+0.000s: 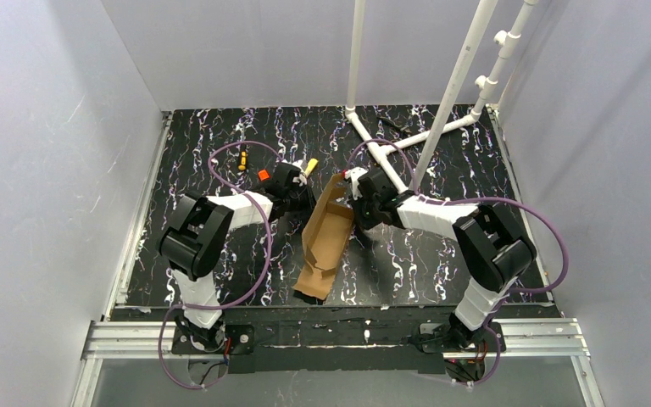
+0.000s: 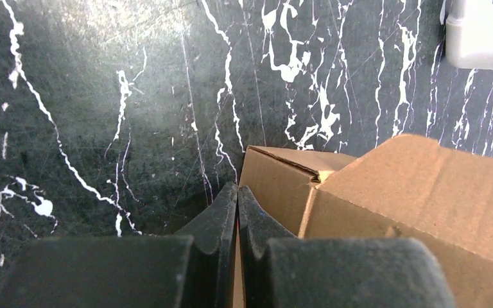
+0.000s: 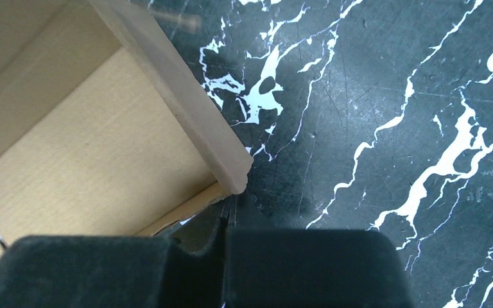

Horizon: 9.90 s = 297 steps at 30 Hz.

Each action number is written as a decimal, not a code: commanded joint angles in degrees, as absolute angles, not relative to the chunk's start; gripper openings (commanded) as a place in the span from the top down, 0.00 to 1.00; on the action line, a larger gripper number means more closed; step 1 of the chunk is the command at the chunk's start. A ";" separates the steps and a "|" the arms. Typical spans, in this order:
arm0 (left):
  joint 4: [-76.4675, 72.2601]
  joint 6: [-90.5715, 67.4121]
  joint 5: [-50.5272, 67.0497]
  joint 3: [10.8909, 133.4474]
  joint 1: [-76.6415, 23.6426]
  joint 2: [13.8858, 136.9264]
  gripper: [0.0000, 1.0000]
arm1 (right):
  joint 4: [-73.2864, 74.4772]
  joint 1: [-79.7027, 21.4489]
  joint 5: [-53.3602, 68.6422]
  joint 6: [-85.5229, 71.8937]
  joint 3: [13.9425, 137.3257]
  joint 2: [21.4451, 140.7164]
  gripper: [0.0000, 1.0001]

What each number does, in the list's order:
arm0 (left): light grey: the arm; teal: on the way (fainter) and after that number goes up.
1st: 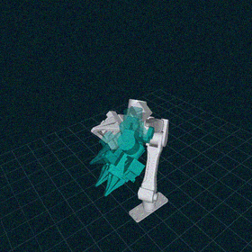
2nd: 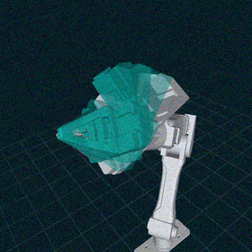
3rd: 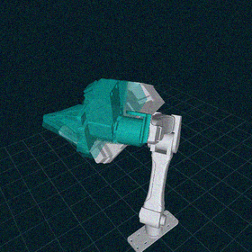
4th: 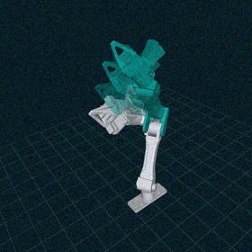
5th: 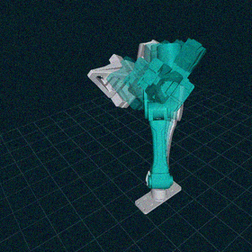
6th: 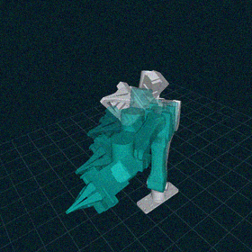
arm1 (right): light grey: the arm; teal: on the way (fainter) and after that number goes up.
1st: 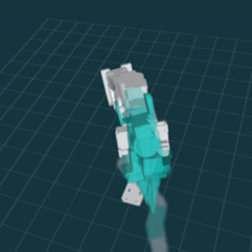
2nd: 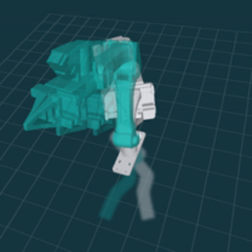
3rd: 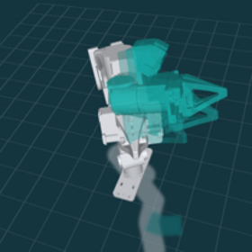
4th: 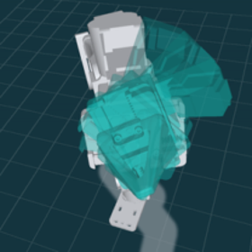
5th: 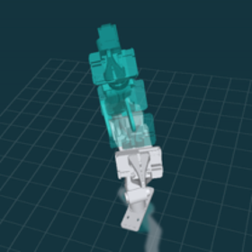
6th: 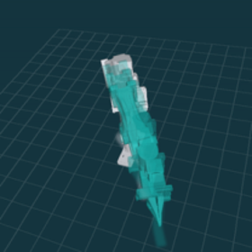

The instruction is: Fold the paper box

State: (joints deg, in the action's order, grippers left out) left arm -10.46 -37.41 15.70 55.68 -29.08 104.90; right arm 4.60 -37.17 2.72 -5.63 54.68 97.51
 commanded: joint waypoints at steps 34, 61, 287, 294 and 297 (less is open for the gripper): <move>-2.82 -39.30 13.32 26.41 -22.44 41.16 0.07 | 26.63 -30.34 34.95 39.08 77.48 102.28 0.17; -3.77 -50.57 16.17 12.59 -22.15 27.91 0.09 | 4.44 -33.91 19.01 29.73 67.22 108.71 0.83; -2.99 -21.73 24.08 44.82 -4.83 86.07 0.33 | 45.19 -26.18 51.88 46.69 75.81 83.51 0.02; -3.27 -21.30 26.86 45.09 -5.86 88.18 0.67 | 48.83 -26.19 57.85 52.22 71.07 81.12 0.03; -3.82 -22.44 26.41 43.11 -6.59 85.68 0.90 | 49.67 -26.19 58.86 54.86 69.72 79.96 0.04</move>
State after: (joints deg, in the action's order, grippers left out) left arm -3.79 -22.68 24.88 43.99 -5.54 88.71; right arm 47.70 -26.35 53.56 49.84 70.94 83.72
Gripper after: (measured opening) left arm 0.196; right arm 0.968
